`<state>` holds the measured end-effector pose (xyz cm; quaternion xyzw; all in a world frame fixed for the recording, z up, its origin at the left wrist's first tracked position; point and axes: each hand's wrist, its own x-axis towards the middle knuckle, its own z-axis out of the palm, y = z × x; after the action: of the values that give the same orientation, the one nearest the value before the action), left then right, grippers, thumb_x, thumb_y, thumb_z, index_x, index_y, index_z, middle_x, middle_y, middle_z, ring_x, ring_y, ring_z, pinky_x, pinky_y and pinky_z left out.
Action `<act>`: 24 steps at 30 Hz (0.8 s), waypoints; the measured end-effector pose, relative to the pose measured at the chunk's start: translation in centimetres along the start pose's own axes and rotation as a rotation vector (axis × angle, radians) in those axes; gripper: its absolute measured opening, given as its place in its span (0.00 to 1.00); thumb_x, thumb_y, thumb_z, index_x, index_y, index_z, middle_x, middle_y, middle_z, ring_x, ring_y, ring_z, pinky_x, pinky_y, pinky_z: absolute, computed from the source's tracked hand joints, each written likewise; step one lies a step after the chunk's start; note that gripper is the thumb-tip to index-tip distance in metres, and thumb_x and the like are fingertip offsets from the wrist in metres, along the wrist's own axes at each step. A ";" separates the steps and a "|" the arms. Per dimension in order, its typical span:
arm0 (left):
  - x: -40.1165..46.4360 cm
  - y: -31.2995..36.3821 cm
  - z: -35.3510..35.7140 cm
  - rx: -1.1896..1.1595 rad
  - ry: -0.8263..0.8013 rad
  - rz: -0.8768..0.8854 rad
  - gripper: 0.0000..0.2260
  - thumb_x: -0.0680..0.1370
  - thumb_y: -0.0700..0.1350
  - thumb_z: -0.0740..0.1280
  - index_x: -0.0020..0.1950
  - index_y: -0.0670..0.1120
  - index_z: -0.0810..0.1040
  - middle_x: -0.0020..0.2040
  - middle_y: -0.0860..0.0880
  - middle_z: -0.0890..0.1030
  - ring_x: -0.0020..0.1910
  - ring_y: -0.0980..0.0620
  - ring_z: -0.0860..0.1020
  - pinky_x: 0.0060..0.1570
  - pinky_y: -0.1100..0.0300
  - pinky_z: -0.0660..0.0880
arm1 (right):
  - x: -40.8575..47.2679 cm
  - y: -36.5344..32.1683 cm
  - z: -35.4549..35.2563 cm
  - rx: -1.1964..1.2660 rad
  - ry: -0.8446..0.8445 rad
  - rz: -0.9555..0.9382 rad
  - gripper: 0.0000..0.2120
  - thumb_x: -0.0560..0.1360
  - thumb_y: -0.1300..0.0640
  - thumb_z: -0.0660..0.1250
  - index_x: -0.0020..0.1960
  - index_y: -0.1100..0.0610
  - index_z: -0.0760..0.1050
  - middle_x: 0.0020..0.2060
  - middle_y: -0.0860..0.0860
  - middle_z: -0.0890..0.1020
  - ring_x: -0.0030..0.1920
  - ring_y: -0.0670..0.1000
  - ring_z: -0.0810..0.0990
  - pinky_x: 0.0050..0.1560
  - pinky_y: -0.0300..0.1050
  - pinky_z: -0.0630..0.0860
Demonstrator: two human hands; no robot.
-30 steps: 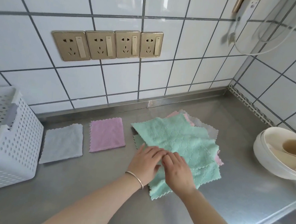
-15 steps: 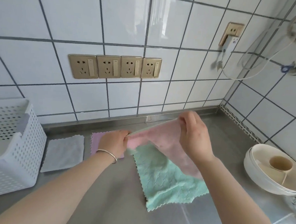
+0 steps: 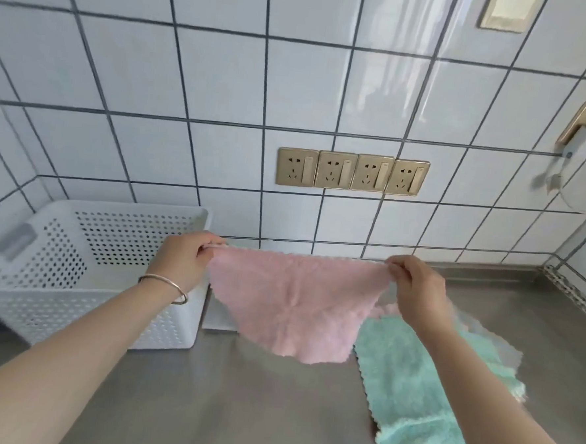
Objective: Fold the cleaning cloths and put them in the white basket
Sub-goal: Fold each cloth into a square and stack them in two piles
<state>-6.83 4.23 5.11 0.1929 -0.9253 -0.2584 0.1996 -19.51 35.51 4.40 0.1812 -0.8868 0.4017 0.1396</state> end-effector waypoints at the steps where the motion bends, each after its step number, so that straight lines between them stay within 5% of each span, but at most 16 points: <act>1: -0.8 -0.4 -1.2 -0.012 0.027 0.009 0.11 0.75 0.38 0.64 0.53 0.49 0.82 0.46 0.48 0.84 0.44 0.47 0.79 0.42 0.65 0.66 | -0.5 -0.4 0.3 0.039 -0.013 0.021 0.08 0.77 0.64 0.61 0.49 0.62 0.79 0.41 0.52 0.80 0.44 0.53 0.76 0.42 0.37 0.64; 4: -4.1 -2.0 -3.0 -0.078 -0.006 0.052 0.12 0.75 0.37 0.65 0.49 0.54 0.82 0.41 0.56 0.83 0.42 0.57 0.79 0.42 0.74 0.69 | -2.5 0.5 1.0 0.144 -0.182 0.093 0.09 0.78 0.60 0.59 0.48 0.55 0.79 0.41 0.52 0.82 0.46 0.56 0.78 0.42 0.45 0.69; 6: -7.2 -3.7 -2.9 -0.100 -0.122 0.095 0.13 0.75 0.40 0.64 0.46 0.59 0.80 0.39 0.68 0.81 0.44 0.65 0.78 0.44 0.80 0.68 | -4.8 1.7 1.8 0.298 -0.365 0.188 0.08 0.78 0.54 0.61 0.43 0.52 0.77 0.44 0.53 0.82 0.49 0.58 0.79 0.51 0.48 0.72; 9: -12.1 -6.7 -1.2 -0.074 -0.320 0.094 0.13 0.72 0.45 0.59 0.50 0.57 0.79 0.40 0.80 0.74 0.46 0.71 0.75 0.45 0.81 0.67 | -8.7 4.2 3.3 0.438 -0.568 0.336 0.20 0.65 0.35 0.69 0.36 0.53 0.74 0.35 0.48 0.75 0.41 0.48 0.74 0.52 0.40 0.72; 13: -17.3 -10.0 1.9 -0.013 -0.549 -0.012 0.12 0.75 0.45 0.57 0.52 0.61 0.73 0.34 0.74 0.75 0.37 0.75 0.74 0.40 0.71 0.69 | -14.1 6.7 5.5 0.321 -0.798 0.488 0.12 0.76 0.65 0.62 0.34 0.58 0.68 0.28 0.46 0.69 0.33 0.45 0.69 0.39 0.33 0.71; 15: -19.4 -11.0 3.4 0.000 -0.670 -0.085 0.12 0.77 0.41 0.59 0.51 0.57 0.77 0.31 0.72 0.74 0.34 0.72 0.73 0.38 0.76 0.67 | -16.2 8.2 6.2 0.196 -0.905 0.546 0.11 0.76 0.65 0.60 0.36 0.59 0.68 0.32 0.49 0.69 0.36 0.47 0.70 0.43 0.40 0.77; 18: -21.9 -12.1 5.1 0.061 -0.851 -0.146 0.12 0.77 0.40 0.59 0.52 0.53 0.79 0.33 0.70 0.72 0.37 0.71 0.72 0.38 0.82 0.63 | -18.6 9.1 6.3 0.061 -1.048 0.601 0.12 0.79 0.66 0.57 0.38 0.58 0.71 0.36 0.52 0.71 0.37 0.49 0.73 0.40 0.37 0.79; 21: -23.2 -12.5 5.8 0.064 -0.997 -0.197 0.14 0.77 0.42 0.60 0.41 0.62 0.74 0.36 0.68 0.72 0.44 0.64 0.74 0.39 0.81 0.63 | -19.5 8.4 5.7 -0.037 -1.216 0.630 0.13 0.79 0.62 0.56 0.38 0.54 0.71 0.38 0.52 0.75 0.37 0.47 0.77 0.40 0.36 0.79; 24: -23.4 -12.9 6.1 0.074 -1.076 -0.242 0.16 0.76 0.43 0.61 0.33 0.63 0.70 0.34 0.63 0.74 0.38 0.65 0.72 0.37 0.76 0.64 | -19.3 7.9 5.4 -0.111 -1.316 0.628 0.14 0.80 0.60 0.56 0.37 0.52 0.69 0.35 0.48 0.75 0.36 0.43 0.77 0.38 0.33 0.77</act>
<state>13.35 7.24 -13.13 0.1455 -0.8765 -0.3090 -0.3393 -6.20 40.29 -11.90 0.1146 -0.8163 0.1851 -0.5350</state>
